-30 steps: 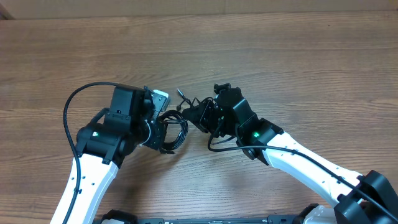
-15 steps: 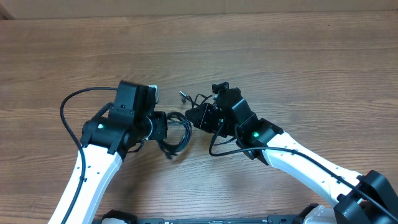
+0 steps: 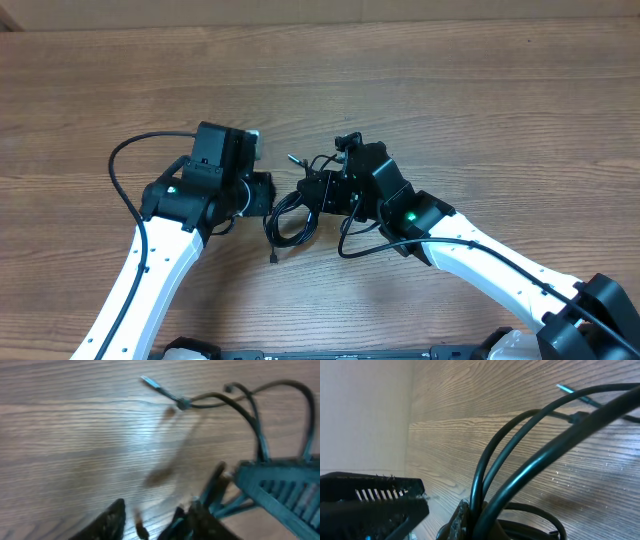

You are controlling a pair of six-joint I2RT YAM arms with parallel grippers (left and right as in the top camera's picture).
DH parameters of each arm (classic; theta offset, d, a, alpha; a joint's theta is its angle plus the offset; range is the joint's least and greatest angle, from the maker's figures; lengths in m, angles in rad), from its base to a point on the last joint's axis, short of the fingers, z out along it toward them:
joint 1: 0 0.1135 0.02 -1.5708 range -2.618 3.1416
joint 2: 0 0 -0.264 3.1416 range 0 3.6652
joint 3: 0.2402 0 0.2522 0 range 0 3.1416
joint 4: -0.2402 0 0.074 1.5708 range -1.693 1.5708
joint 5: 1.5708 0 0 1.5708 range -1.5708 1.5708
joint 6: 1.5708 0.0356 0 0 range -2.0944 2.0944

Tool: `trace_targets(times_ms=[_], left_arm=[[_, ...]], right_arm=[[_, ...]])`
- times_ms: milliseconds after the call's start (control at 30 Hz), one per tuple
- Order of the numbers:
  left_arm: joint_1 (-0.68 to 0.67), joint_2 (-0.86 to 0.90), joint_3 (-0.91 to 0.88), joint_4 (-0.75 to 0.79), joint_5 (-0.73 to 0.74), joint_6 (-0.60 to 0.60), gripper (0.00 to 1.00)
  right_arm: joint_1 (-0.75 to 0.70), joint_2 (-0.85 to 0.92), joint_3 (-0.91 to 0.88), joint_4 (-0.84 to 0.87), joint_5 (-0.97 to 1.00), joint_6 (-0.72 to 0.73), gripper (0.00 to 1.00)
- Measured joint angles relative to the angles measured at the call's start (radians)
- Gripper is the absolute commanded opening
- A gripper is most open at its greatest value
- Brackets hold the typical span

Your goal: Untangle cables

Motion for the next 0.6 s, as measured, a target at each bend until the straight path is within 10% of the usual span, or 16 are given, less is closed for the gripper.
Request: trace_targets(times_ms=[600], left_arm=[[0.000,0.000,-0.001,-0.064,0.116,0.313,0.47]], right_arm=[[0.000,0.000,0.000,-0.004,-0.013,-0.015,0.04]])
